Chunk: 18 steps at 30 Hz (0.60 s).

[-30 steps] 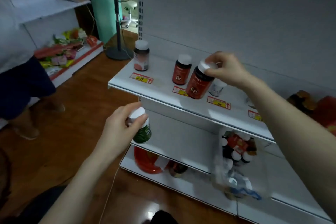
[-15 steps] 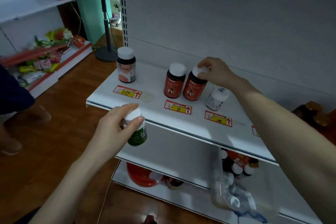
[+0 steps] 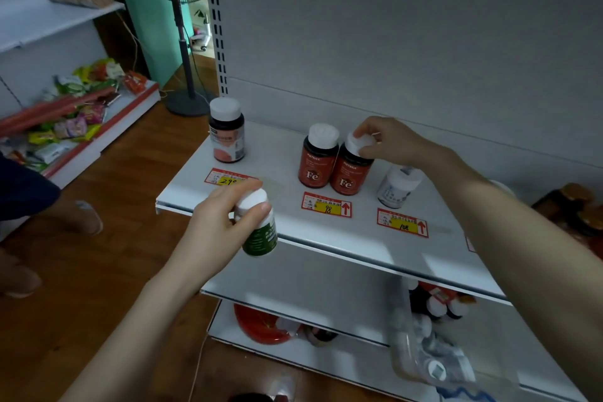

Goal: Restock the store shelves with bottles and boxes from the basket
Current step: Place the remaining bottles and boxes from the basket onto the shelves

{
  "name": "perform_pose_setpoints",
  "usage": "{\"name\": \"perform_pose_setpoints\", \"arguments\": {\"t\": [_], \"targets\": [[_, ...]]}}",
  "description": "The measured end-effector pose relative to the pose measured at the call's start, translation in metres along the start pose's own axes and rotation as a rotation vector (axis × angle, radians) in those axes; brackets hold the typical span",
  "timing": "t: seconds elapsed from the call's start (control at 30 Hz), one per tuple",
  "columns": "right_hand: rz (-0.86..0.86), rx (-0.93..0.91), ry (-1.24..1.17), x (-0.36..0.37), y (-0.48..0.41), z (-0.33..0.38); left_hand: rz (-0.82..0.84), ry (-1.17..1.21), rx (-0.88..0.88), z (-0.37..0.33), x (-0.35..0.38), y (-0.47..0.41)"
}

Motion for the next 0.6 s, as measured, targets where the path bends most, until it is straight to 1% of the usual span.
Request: {"name": "perform_pose_setpoints", "arguments": {"t": [0.1, 0.2, 0.23, 0.3, 0.37, 0.4, 0.47, 0.5, 0.6], "targets": [[0.011, 0.017, 0.014, 0.000, 0.000, 0.001, 0.053, 0.097, -0.051, -0.005, -0.001, -0.012], [0.026, 0.022, 0.088, 0.001, 0.000, 0.003, 0.124, 0.309, -0.205, -0.010, -0.005, -0.026], [-0.002, 0.021, 0.109, 0.001, 0.001, 0.005, 0.148, 0.384, -0.250, -0.012, -0.006, -0.031], [-0.134, -0.004, 0.090, -0.004, 0.006, 0.018, 0.190, 0.525, -0.316, -0.015, -0.008, -0.037], [-0.283, -0.044, -0.048, -0.011, 0.016, 0.043, 0.223, 0.648, -0.362, -0.019, -0.007, -0.041], [-0.309, -0.055, -0.154, -0.014, 0.022, 0.057, 0.238, 0.698, -0.383, -0.020, -0.007, -0.042], [-0.247, -0.073, -0.352, -0.015, 0.038, 0.088, 0.266, 0.773, -0.417, -0.021, -0.005, -0.044], [-0.194, -0.087, -0.396, -0.014, 0.046, 0.102, 0.282, 0.800, -0.432, -0.021, -0.004, -0.044], [-0.071, -0.158, -0.408, -0.006, 0.064, 0.131, 0.321, 0.835, -0.454, -0.023, 0.002, -0.046]]}}
Point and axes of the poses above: each hand's wrist, its own y-axis away from the middle knuckle, its own x-axis out of the palm, z = x × y, the point moved 2 cm from there along -y, towards the middle knuckle, and after that the axes turned 8 degrees about -z, right-handed, at the moved point
